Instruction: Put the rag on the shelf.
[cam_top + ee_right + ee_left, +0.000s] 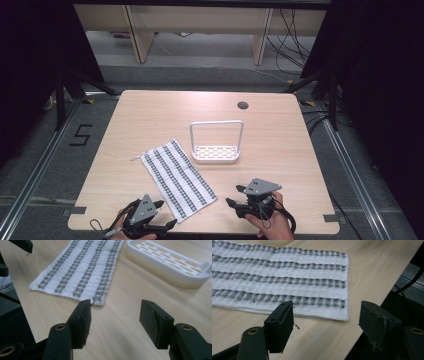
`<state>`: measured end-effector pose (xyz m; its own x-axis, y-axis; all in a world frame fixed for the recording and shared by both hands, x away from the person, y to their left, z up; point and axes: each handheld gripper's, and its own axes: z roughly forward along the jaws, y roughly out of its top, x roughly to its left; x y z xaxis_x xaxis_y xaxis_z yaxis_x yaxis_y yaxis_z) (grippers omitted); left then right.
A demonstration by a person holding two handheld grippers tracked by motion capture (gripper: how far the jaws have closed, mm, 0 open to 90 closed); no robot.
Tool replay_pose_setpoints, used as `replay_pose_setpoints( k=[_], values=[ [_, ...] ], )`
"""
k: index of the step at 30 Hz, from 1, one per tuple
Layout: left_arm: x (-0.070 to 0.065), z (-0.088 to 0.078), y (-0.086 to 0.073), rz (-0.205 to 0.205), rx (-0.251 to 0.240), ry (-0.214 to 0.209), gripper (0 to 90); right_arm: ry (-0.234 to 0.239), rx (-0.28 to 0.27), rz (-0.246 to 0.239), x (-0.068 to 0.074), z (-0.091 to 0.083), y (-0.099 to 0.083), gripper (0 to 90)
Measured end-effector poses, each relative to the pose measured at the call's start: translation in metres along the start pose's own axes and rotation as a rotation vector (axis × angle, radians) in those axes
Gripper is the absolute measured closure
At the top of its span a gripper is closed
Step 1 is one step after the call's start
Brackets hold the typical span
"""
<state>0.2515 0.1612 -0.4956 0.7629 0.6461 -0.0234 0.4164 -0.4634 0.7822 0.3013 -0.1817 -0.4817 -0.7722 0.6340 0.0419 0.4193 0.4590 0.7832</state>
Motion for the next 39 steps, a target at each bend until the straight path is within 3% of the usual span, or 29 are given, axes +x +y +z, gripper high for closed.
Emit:
replay_pose_setpoints(
  k=[1,3,6,7,8,9,14,16,18,20,21,23,29,31,32,33,36,37,39],
  values=[
    [-0.004,0.002,0.001,-0.008,-0.006,-0.014,29.0,0.001,0.007,0.000,0.001,0.002,0.001,44.9],
    [-0.006,0.006,0.004,0.036,0.020,-0.017,30.8,0.011,0.022,-0.007,0.003,0.008,0.003,46.8],
    [-0.008,0.010,0.006,0.057,0.028,-0.035,34.8,0.024,0.038,-0.031,0.008,0.018,0.008,48.4],
    [-0.008,0.011,0.007,0.069,0.037,-0.023,35.8,0.026,0.041,-0.031,0.009,0.020,0.009,49.0],
    [-0.010,0.014,0.006,0.034,0.018,-0.038,36.8,0.030,0.039,-0.036,0.009,0.023,0.011,49.3],
    [-0.008,0.013,0.007,0.076,0.043,-0.025,37.5,0.038,0.047,-0.044,0.009,0.024,0.012,49.5],
    [-0.011,0.020,0.009,0.091,0.068,-0.034,42.5,0.035,0.060,-0.041,0.009,0.033,0.017,50.1],
    [-0.010,0.023,0.010,0.107,0.100,-0.033,43.5,0.036,0.063,-0.039,0.010,0.036,0.018,50.2],
    [-0.011,0.027,0.010,0.091,0.110,-0.035,44.5,0.039,0.072,-0.042,0.010,0.039,0.019,50.5],
    [-0.009,0.028,0.012,0.113,0.116,-0.037,45.3,0.042,0.073,-0.053,0.010,0.042,0.020,50.7],
    [-0.010,0.029,0.012,0.088,0.121,-0.041,45.8,0.041,0.084,-0.050,0.011,0.044,0.020,50.9],
    [-0.008,0.031,0.012,0.115,0.143,-0.031,46.2,0.049,0.082,-0.061,0.011,0.048,0.021,51.4],
    [-0.007,0.036,0.011,0.117,0.158,-0.039,50.7,0.050,0.109,-0.063,0.014,0.056,0.023,55.7],
    [-0.005,0.035,0.011,0.136,0.166,-0.026,54.6,0.050,0.108,-0.074,0.013,0.061,0.023,56.6],
    [-0.006,0.036,0.011,0.112,0.162,-0.027,56.7,0.046,0.113,-0.059,0.013,0.062,0.023,57.0],
    [-0.005,0.035,0.011,0.120,0.157,-0.030,59.0,0.049,0.129,-0.075,0.012,0.063,0.023,57.6],
    [-0.003,0.035,0.010,0.114,0.156,-0.022,65.4,0.042,0.143,-0.051,0.014,0.067,0.021,60.4],
    [-0.003,0.035,0.010,0.123,0.147,-0.026,68.5,0.049,0.158,-0.068,0.013,0.069,0.021,62.0],
    [-0.001,0.034,0.011,0.151,0.160,-0.017,73.9,0.051,0.164,-0.055,0.015,0.071,0.020,66.3]
  ],
)
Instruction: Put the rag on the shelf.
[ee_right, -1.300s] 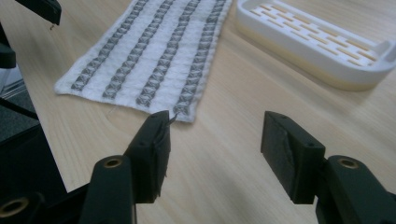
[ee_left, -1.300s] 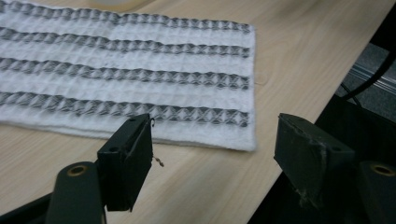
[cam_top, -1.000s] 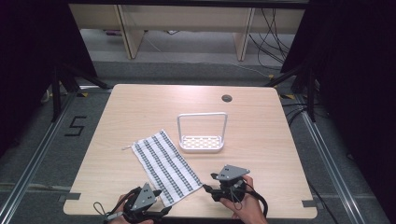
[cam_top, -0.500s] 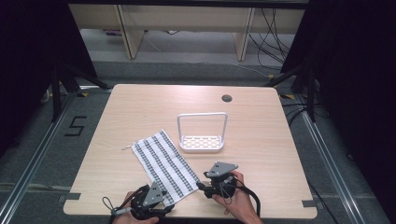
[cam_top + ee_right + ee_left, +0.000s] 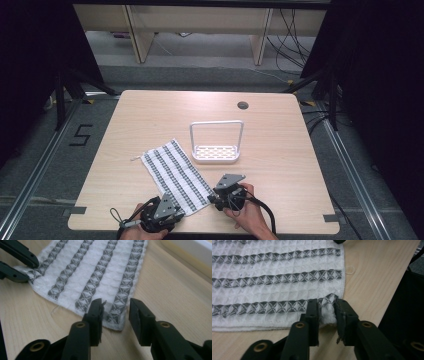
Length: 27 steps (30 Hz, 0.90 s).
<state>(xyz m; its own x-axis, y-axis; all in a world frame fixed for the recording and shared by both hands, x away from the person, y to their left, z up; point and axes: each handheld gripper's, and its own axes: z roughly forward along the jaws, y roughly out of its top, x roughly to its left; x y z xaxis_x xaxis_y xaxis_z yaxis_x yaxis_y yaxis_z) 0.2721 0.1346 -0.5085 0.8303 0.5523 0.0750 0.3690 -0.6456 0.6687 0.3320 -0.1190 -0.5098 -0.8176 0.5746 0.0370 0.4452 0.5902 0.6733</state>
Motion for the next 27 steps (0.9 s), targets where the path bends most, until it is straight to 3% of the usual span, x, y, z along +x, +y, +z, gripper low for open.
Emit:
replay_pose_setpoints(
  k=[4,5,7,11,14,22,23,24,27],
  values=[
    [0.000,0.001,0.000,0.008,0.009,0.009,81.7,-0.001,-0.026,-0.003,0.002,0.002,0.000,78.3],
    [0.001,0.000,0.001,0.030,0.008,0.014,82.6,0.020,-0.010,-0.002,0.002,0.001,0.000,81.2],
    [0.000,-0.001,0.001,0.018,-0.002,0.014,83.7,0.003,-0.021,-0.015,0.003,0.002,0.000,84.6],
    [0.001,-0.008,0.003,0.014,-0.040,0.012,84.2,0.018,-0.062,-0.016,0.006,-0.002,0.004,86.4],
    [0.002,-0.015,0.007,0.035,-0.045,0.017,84.3,0.017,-0.086,-0.025,0.005,-0.010,0.009,86.7],
    [0.003,-0.037,0.014,-0.023,-0.117,-0.023,84.4,0.042,-0.163,-0.028,0.009,-0.030,0.023,87.0],
    [0.006,-0.039,0.015,-0.008,-0.130,-0.032,84.5,0.049,-0.173,-0.030,0.010,-0.033,0.026,87.0],
    [0.006,-0.042,0.016,-0.027,-0.132,-0.034,84.4,0.046,-0.183,-0.038,0.010,-0.035,0.029,87.0],
    [0.010,-0.049,0.020,-0.023,-0.146,-0.038,84.4,0.058,-0.206,-0.037,0.010,-0.042,0.037,87.0]
  ],
)
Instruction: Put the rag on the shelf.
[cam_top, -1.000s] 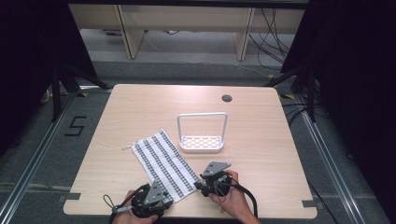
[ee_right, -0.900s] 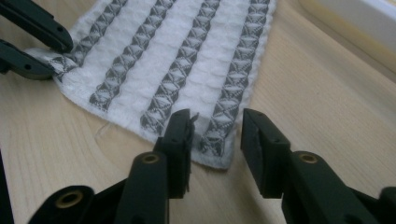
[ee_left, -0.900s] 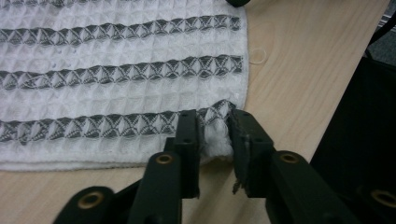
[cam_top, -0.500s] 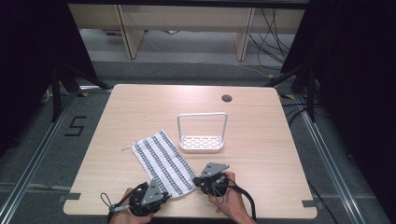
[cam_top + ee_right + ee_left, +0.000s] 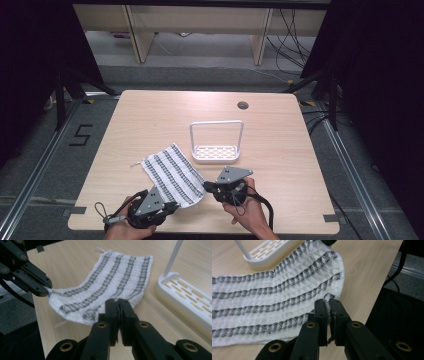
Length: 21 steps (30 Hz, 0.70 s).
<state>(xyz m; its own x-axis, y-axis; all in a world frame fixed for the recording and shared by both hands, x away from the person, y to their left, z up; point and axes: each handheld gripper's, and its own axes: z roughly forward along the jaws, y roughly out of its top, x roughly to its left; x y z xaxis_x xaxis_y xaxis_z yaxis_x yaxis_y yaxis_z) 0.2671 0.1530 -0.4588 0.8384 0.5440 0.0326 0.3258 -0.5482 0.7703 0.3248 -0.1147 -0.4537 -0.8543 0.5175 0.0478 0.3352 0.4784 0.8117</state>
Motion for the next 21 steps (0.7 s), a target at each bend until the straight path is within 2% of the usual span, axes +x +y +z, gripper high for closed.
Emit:
replay_pose_setpoints(
  k=[1,2,4,5,8,9,10,11,12,13,14,15,16,17,18,20,21],
  values=[
    [0.002,-0.005,0.004,-0.015,-0.017,-0.008,84.4,0.003,-0.005,0.004,0.000,-0.001,0.002,87.0],
    [0.004,-0.007,0.005,-0.008,-0.008,-0.009,84.4,0.005,-0.016,0.001,0.000,-0.003,0.005,87.0],
    [0.004,-0.010,0.007,-0.010,-0.021,-0.014,84.5,0.014,-0.018,0.014,0.001,-0.004,0.007,87.0],
    [0.006,-0.016,0.013,-0.002,-0.027,-0.007,84.4,0.016,-0.026,0.018,0.001,-0.007,0.013,87.0],
    [0.008,-0.023,0.021,-0.014,-0.041,-0.024,84.3,0.008,-0.042,0.013,0.001,-0.009,0.018,87.0],
    [0.011,-0.028,0.025,0.015,-0.035,-0.023,84.3,0.013,-0.039,0.022,0.002,-0.011,0.021,87.0],
    [0.013,-0.034,0.031,0.021,-0.040,-0.019,84.4,0.011,-0.064,0.000,0.000,-0.014,0.027,87.1],
    [0.013,-0.034,0.031,0.021,-0.040,-0.019,84.4,0.011,-0.064,0.000,0.000,-0.014,0.027,87.1],
    [0.015,-0.044,0.043,0.011,-0.077,-0.019,84.4,0.023,-0.066,0.021,0.002,-0.020,0.035,87.2],
    [0.015,-0.044,0.043,0.011,-0.077,-0.019,84.4,0.023,-0.066,0.021,0.002,-0.020,0.035,87.2],
    [0.015,-0.047,0.046,0.010,-0.086,-0.022,84.4,0.020,-0.092,0.005,0.002,-0.025,0.042,87.3],
    [0.016,-0.052,0.050,0.028,-0.074,-0.023,84.4,0.017,-0.108,-0.019,0.002,-0.027,0.046,87.3],
    [0.015,-0.057,0.058,0.027,-0.097,-0.029,84.5,0.014,-0.117,-0.024,0.002,-0.030,0.050,87.3],
    [0.015,-0.060,0.062,0.030,-0.099,-0.034,84.4,0.008,-0.140,-0.017,0.005,-0.037,0.057,87.4],
    [0.016,-0.063,0.067,0.037,-0.109,-0.043,84.5,0.002,-0.155,-0.049,0.005,-0.041,0.061,87.4],
    [0.017,-0.069,0.076,0.040,-0.130,-0.050,84.5,0.007,-0.165,-0.034,0.009,-0.049,0.070,87.4],
    [0.018,-0.073,0.082,0.047,-0.132,-0.053,84.5,0.012,-0.177,-0.060,0.008,-0.052,0.074,87.5]
  ],
)
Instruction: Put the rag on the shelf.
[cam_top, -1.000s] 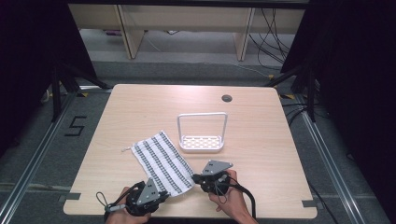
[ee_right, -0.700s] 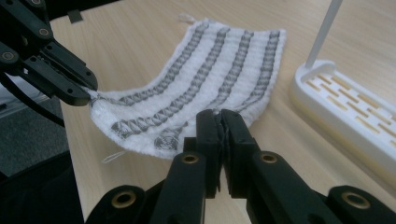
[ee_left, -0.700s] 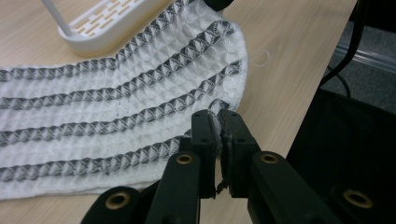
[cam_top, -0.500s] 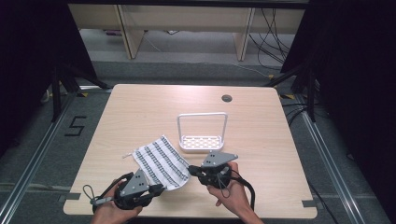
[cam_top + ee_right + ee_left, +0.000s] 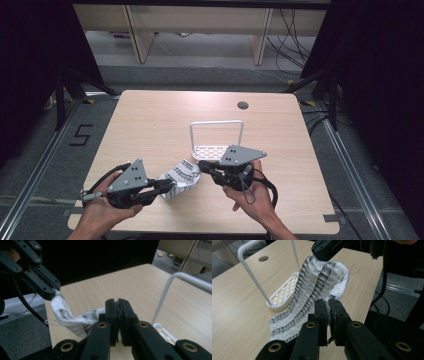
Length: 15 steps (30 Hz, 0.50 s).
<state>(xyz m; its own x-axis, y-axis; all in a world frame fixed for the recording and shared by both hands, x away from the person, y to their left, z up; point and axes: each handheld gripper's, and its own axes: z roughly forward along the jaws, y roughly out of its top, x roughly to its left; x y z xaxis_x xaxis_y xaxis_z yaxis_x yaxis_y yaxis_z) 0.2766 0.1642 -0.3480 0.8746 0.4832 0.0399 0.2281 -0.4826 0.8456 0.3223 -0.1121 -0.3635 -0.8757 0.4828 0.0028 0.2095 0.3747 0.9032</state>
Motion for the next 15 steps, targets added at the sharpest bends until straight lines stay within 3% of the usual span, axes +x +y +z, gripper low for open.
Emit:
replay_pose_setpoints(
  k=[2,4,6,7,8,9,11,15],
  values=[
    [0.002,-0.004,0.010,0.017,-0.003,0.004,84.5,-0.004,-0.007,0.014,0.002,-0.007,0.009,87.5],
    [0.003,-0.008,0.020,0.024,-0.020,0.002,84.5,-0.010,-0.035,-0.024,0.000,-0.012,0.017,87.5],
    [0.003,-0.010,0.028,0.031,-0.040,-0.006,84.5,-0.014,-0.033,0.009,0.002,-0.020,0.022,87.5],
    [0.003,-0.011,0.033,0.034,-0.043,-0.010,84.5,-0.020,-0.056,-0.021,0.000,-0.023,0.026,87.5],
    [0.003,-0.012,0.035,0.038,-0.048,-0.016,84.5,-0.011,-0.059,-0.004,0.001,-0.027,0.029,87.5],
    [0.003,-0.013,0.040,0.043,-0.054,-0.020,84.5,-0.019,-0.068,-0.024,0.000,-0.029,0.031,87.5],
    [0.002,-0.013,0.047,0.047,-0.062,-0.027,84.4,-0.017,-0.079,-0.012,-0.001,-0.036,0.035,87.5],
    [0.004,-0.010,0.059,0.059,-0.069,-0.028,84.4,-0.050,-0.086,-0.016,-0.006,-0.049,0.041,87.5]
  ],
)
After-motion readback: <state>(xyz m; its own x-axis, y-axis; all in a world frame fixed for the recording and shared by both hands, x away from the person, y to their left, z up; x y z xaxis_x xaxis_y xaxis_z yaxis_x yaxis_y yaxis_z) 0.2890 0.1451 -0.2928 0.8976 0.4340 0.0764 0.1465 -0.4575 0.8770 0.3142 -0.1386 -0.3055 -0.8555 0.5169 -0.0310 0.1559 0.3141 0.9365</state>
